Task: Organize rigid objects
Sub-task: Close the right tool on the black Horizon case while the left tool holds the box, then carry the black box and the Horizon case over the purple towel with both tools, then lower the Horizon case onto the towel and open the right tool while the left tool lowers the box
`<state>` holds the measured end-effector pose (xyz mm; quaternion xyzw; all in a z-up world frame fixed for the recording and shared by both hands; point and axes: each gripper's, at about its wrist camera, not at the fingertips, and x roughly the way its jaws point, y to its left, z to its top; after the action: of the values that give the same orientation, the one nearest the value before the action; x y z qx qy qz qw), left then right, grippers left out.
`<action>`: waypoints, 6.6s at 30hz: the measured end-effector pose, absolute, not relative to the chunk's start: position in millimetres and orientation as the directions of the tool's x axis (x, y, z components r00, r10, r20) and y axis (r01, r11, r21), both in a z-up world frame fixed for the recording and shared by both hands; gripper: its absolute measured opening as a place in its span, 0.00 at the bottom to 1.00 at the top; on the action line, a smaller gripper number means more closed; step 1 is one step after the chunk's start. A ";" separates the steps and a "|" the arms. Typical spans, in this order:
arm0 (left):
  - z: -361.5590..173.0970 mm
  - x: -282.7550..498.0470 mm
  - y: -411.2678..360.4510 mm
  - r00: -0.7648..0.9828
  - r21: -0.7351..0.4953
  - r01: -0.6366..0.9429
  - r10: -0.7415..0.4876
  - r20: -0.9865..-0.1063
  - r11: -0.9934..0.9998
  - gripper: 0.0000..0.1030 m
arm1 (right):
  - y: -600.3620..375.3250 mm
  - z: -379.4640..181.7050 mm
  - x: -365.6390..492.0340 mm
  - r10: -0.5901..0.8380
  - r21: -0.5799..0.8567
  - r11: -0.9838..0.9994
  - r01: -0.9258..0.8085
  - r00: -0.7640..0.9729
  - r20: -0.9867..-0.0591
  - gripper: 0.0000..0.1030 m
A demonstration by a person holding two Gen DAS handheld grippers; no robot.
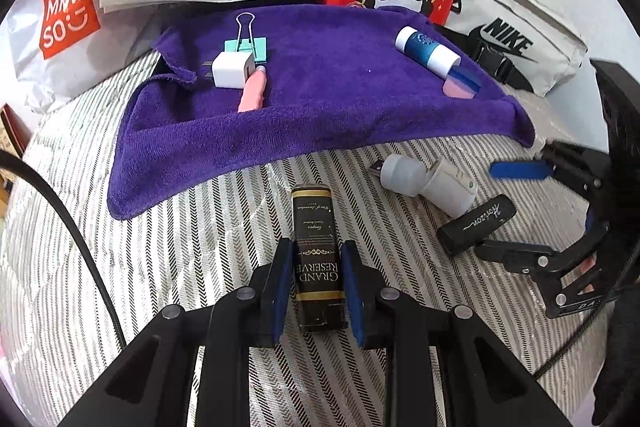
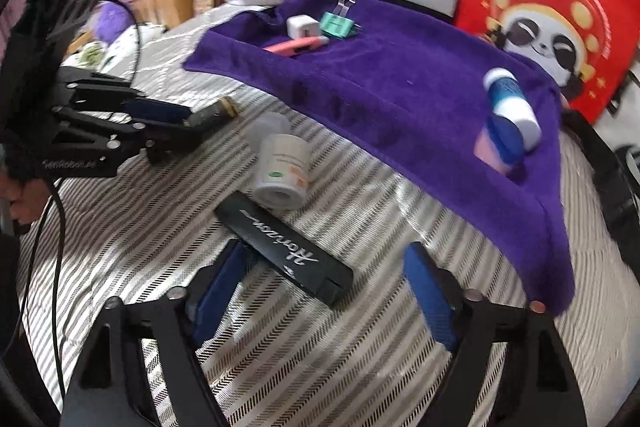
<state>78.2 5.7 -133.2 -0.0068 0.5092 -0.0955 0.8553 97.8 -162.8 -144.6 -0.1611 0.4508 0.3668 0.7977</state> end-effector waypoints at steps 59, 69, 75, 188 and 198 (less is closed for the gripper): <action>-132.8 68.6 1.3 0.476 0.029 0.125 -0.035 -0.879 0.992 0.23 | -222.1 -138.6 54.0 0.177 0.002 0.954 -0.301 0.554 -0.813 0.21; -119.1 65.8 14.9 0.452 -0.101 0.107 -0.139 -0.881 0.989 0.22 | -236.4 -122.9 65.8 0.331 0.178 0.917 -0.356 0.432 -0.839 0.21; -94.8 77.0 19.6 0.486 -0.084 0.101 -0.123 -0.865 0.991 0.22 | -226.2 -95.5 75.9 0.313 0.128 0.916 -0.381 0.476 -0.822 0.21; -138.1 260.5 -10.5 0.433 -0.201 0.196 -0.269 -0.860 0.960 0.23 | -149.0 -132.7 277.0 0.220 0.012 0.876 -0.482 0.377 -0.900 0.34; -134.2 259.3 -2.6 0.427 -0.218 0.197 -0.283 -0.859 0.956 0.23 | -153.6 -132.0 276.7 0.233 0.029 0.878 -0.477 0.375 -0.897 0.34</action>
<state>259.3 -2.6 -134.2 -0.0421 0.5160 -0.1422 0.8436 276.7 -153.6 -132.0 -0.1185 0.5157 0.2162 0.8206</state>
